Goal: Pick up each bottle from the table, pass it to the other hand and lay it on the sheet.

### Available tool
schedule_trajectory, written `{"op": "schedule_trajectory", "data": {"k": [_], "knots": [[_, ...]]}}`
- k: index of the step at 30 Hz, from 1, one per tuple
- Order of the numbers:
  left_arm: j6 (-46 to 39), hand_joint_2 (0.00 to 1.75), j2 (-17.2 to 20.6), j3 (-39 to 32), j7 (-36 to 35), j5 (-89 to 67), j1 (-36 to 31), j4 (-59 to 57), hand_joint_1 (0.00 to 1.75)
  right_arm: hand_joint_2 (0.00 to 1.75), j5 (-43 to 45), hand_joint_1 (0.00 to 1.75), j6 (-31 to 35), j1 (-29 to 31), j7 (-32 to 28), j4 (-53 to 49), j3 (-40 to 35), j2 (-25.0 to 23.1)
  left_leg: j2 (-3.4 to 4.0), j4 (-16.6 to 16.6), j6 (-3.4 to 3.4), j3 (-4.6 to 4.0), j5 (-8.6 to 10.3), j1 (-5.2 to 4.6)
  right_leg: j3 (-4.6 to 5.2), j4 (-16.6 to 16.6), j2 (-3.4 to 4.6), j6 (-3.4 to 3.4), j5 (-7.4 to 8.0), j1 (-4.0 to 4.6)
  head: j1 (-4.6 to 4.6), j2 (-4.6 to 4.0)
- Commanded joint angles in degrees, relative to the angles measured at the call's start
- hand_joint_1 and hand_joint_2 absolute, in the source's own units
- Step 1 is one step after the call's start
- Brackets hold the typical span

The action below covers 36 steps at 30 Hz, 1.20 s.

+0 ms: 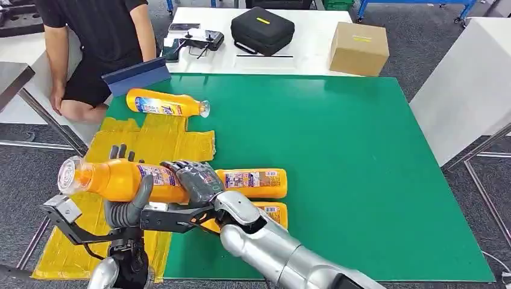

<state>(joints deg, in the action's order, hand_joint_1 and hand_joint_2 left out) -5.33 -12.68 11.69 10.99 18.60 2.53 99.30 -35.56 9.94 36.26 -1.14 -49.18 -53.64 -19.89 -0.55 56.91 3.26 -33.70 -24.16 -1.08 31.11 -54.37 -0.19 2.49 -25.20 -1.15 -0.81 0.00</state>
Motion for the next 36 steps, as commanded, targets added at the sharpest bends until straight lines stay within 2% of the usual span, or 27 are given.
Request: {"op": "schedule_trajectory", "data": {"k": [1,22,27,28,29,34,36], "knots": [[0.76,1.75,1.15,1.81,0.84,0.58,-2.58,1.5,1.75,1.75,0.11,1.75,-0.36,0.0,-2.15,4.88,-7.75,-0.11,-0.05,-0.02,-0.23,0.13,-0.03,0.09,-0.17,0.07,-0.08,-0.14,-0.04,0.08,0.0,0.0],[0.7,1.75,0.9,1.2,2.81,1.06,-0.16,1.58,1.75,1.75,-1.36,1.75,-0.68,-1.29,-2.93,4.39,-5.86,-0.11,-0.07,-0.03,-0.17,0.08,-0.01,0.07,-0.12,0.07,-0.09,-0.11,-0.03,0.06,0.0,0.0],[0.66,1.75,0.65,0.5,3.76,0.93,0.87,1.89,1.75,1.75,-2.88,1.75,1.33,-1.96,-1.65,3.33,-5.35,-0.11,-0.08,-0.02,-0.2,0.11,-0.03,0.08,-0.15,0.07,-0.09,-0.13,-0.05,0.07,0.0,0.0],[0.67,1.75,0.55,0.24,3.97,0.86,1.36,2.31,1.75,1.75,-4.14,0.3,3.24,-2.08,-2.01,2.83,-4.48,-0.11,-0.09,-0.02,-0.27,0.16,-0.05,0.11,-0.21,0.07,-0.11,-0.17,-0.08,0.09,0.0,0.0],[0.77,1.75,0.54,0.11,4.17,0.78,1.7,2.61,1.75,0.0,-3.21,0.0,2.89,-2.52,-2.11,2.22,-2.39,-0.11,-0.08,-0.02,-0.32,0.21,-0.07,0.11,-0.25,0.07,-0.1,-0.2,-0.1,0.09,0.02,0.0],[0.76,1.75,0.46,0.06,4.3,0.69,1.96,2.95,1.75,0.0,-4.43,0.0,3.25,-2.58,-3.42,1.61,-0.17,-0.11,-0.09,0.01,-0.19,0.06,-0.02,0.08,-0.09,0.03,-0.1,-0.12,-0.05,0.07,0.0,0.0],[0.74,1.75,0.45,0.0,4.39,0.61,2.17,3.16,1.75,0.0,-3.94,0.0,3.22,-3.45,-4.45,0.01,2.98,0.08,-0.1,0.03,-0.32,0.18,-0.07,0.12,-0.23,0.03,-0.12,-0.21,-0.1,0.1,-0.02,0.0]]}}
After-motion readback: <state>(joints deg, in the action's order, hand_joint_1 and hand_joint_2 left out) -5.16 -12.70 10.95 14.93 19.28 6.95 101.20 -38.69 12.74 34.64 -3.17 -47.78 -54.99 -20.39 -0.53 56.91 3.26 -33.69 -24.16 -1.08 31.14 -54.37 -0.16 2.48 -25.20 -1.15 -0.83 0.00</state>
